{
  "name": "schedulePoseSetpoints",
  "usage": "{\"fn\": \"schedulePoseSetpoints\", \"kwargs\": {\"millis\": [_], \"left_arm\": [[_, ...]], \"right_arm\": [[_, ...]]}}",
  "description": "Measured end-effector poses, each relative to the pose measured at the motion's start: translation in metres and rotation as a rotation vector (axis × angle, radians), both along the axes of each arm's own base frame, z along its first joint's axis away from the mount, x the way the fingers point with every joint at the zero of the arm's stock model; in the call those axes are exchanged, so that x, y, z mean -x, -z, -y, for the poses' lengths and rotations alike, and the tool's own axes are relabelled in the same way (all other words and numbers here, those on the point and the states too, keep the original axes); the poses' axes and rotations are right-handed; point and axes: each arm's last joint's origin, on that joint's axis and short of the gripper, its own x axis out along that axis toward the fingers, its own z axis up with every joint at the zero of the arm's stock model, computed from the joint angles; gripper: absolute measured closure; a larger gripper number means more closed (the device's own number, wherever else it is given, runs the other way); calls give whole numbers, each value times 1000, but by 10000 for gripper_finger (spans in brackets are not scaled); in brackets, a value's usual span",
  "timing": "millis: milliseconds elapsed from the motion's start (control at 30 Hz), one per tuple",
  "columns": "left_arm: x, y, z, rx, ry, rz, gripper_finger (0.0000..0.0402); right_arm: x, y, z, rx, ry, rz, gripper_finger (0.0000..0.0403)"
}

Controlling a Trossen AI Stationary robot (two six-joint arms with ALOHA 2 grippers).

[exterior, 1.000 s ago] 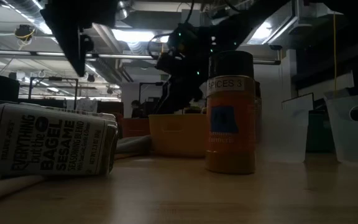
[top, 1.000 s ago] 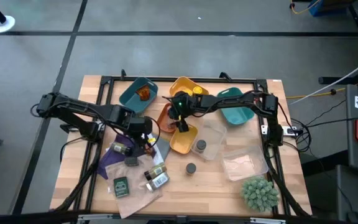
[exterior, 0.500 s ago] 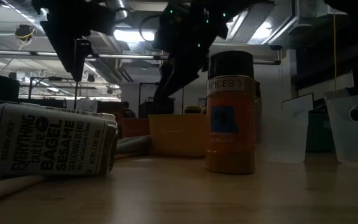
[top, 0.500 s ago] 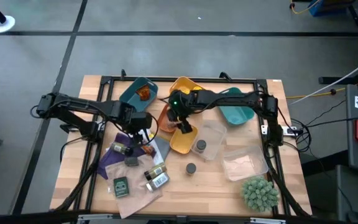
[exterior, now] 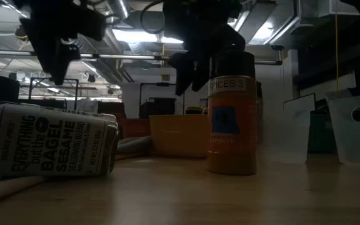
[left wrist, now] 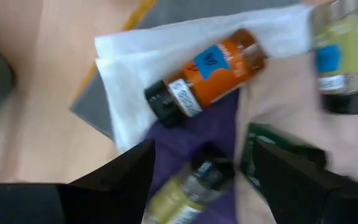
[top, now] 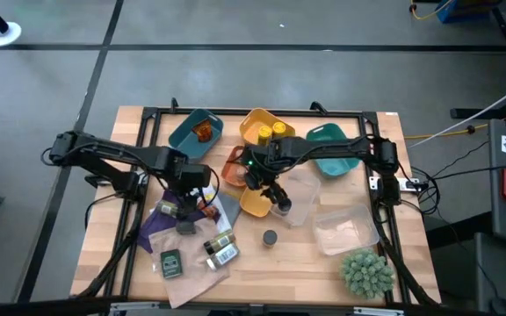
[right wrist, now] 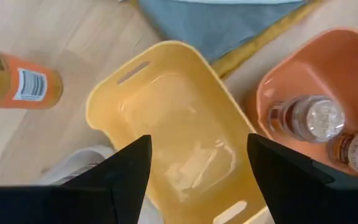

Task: Sort spices by type
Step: Put the black seasoning can into the small yellow bin

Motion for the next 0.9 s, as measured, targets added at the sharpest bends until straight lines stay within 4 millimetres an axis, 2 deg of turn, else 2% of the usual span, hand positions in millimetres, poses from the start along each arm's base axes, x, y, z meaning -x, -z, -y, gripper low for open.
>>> {"fn": "schedulePoseSetpoints", "kwargs": {"millis": [233, 467, 700, 900], "left_arm": [[16, -12, 32, 82, -113, 49, 149], [24, -2, 72, 12, -70, 46, 149], [27, 9, 95, -81, 11, 42, 149], [27, 18, 107, -131, 57, 27, 149]], "right_arm": [[6, -4, -17, 12, -19, -40, 139], [9, -7, -28, 59, -19, -45, 139], [9, -7, -36, 65, -6, -46, 139], [9, -7, -40, 75, -9, -50, 139]]}}
